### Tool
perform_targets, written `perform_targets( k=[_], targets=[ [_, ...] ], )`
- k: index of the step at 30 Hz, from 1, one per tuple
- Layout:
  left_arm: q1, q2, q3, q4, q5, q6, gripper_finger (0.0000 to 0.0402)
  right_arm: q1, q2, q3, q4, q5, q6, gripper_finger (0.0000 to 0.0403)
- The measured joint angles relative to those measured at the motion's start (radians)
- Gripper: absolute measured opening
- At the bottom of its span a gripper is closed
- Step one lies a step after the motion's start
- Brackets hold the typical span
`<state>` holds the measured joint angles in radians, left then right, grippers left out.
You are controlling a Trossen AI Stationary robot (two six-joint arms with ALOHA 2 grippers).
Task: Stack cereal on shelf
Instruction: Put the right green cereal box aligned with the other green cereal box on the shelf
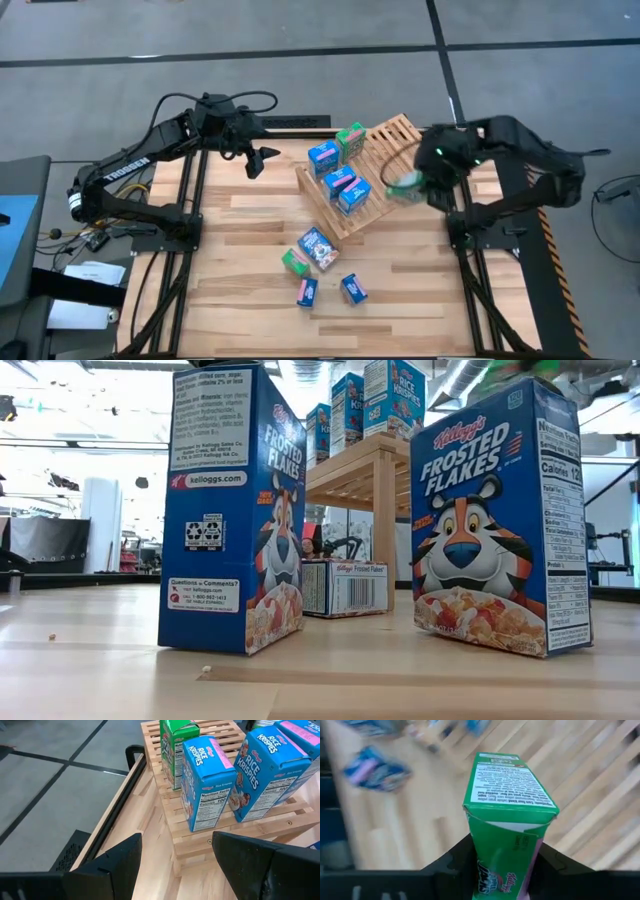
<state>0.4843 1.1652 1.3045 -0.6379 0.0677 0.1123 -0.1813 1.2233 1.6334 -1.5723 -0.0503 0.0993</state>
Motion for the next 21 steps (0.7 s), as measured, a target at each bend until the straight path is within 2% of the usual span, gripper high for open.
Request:
perform_targets(
  k=[7, 14, 21],
  targets=[
    [0.000, 0.000, 0.000, -0.001, 0.000, 0.000, 0.0233, -0.157, 0.147, 0.125, 0.003, 0.162, -0.379, 0.0153],
    [0.000, 0.000, 0.000, -0.001, -0.002, 0.000, 0.0233, -0.242, 0.290, 0.240, 0.003, 0.178, -0.714, 0.0153],
    [0.000, 0.000, 0.000, -0.001, -0.004, -0.004, 0.0233, -0.187, 0.309, 0.292, -0.005, 0.131, -0.765, 0.0152]
  ],
)
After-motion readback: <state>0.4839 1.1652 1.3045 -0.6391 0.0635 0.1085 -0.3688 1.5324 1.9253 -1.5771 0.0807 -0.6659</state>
